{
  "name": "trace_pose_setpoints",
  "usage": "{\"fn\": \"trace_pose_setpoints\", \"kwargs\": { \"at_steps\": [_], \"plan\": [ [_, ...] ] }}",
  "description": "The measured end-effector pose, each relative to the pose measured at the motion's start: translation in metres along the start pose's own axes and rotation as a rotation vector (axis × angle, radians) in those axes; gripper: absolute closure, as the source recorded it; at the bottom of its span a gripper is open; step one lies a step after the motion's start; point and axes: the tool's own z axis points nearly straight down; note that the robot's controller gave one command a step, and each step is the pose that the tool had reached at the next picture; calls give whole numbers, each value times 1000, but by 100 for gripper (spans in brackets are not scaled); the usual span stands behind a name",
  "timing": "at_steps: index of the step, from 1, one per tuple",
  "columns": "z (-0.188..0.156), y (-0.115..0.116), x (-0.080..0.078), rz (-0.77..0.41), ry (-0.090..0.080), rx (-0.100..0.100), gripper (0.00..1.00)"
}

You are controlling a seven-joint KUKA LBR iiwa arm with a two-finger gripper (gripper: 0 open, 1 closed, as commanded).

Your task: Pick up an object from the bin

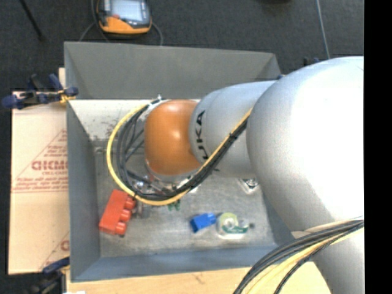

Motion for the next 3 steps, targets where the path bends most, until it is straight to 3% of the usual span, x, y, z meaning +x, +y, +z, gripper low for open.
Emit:
{"fn": "trace_pose_setpoints", "kwargs": {
  "at_steps": [1, 2, 3],
  "plan": [
    [-84, 26, -49, -52, -12, 0, 100],
    [-217, 37, -37, -104, -9, 1, 100],
    [-211, 37, -36, -104, -1, 2, 100]
  ]
}}
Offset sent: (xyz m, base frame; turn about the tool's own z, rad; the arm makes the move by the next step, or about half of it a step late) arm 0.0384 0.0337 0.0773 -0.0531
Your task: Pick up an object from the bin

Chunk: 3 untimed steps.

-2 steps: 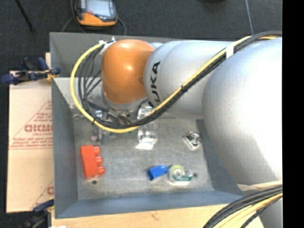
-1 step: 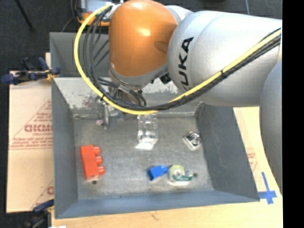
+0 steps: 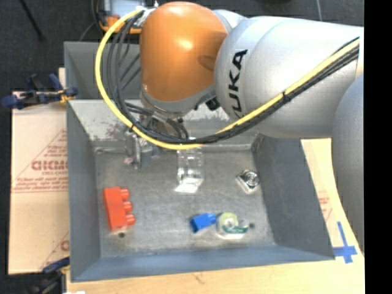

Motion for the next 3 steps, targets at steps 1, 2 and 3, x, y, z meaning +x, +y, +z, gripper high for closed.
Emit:
{"fn": "trace_pose_setpoints", "kwargs": {
  "at_steps": [1, 2, 3],
  "plan": [
    [0, 0, 0, 0, 0, 0, 100],
    [0, 0, 0, 0, 0, 0, 100],
    [0, 0, 0, 0, 0, 0, 100]
  ]
}}
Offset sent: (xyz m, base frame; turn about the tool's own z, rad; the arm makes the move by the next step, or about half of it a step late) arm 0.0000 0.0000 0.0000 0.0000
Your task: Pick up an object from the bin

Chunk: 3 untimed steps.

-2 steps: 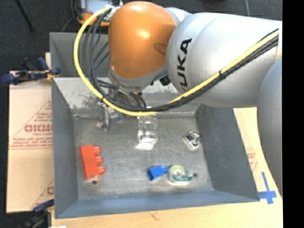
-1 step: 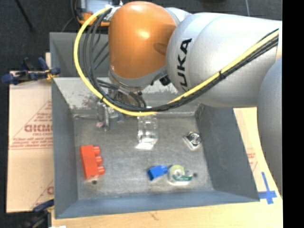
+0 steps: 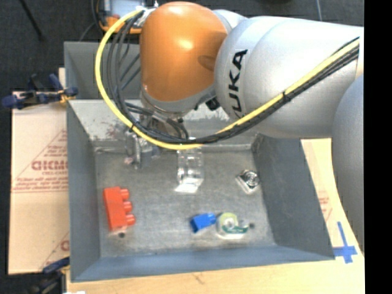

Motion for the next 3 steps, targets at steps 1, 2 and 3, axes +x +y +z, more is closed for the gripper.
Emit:
{"fn": "trace_pose_setpoints", "kwargs": {
  "at_steps": [1, 2, 3],
  "plan": [
    [0, 0, 0, 0, 0, 0, 100],
    [0, 0, 0, 0, 0, 0, 100],
    [0, 0, 0, 0, 0, 0, 100]
  ]
}}
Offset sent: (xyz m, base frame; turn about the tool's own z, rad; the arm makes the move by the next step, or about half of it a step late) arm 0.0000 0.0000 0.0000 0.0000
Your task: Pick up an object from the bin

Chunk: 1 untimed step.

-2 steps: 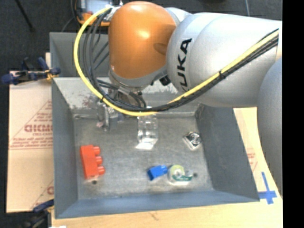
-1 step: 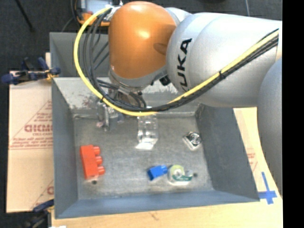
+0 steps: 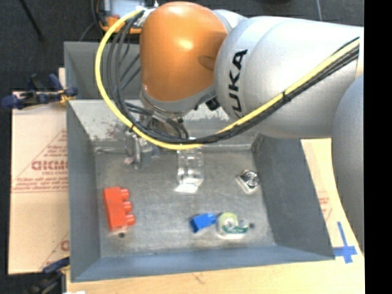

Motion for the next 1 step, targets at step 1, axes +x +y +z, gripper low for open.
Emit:
{"fn": "trace_pose_setpoints", "kwargs": {
  "at_steps": [1],
  "plan": [
    [0, 0, 0, 0, 0, 0, 100]
  ]
}}
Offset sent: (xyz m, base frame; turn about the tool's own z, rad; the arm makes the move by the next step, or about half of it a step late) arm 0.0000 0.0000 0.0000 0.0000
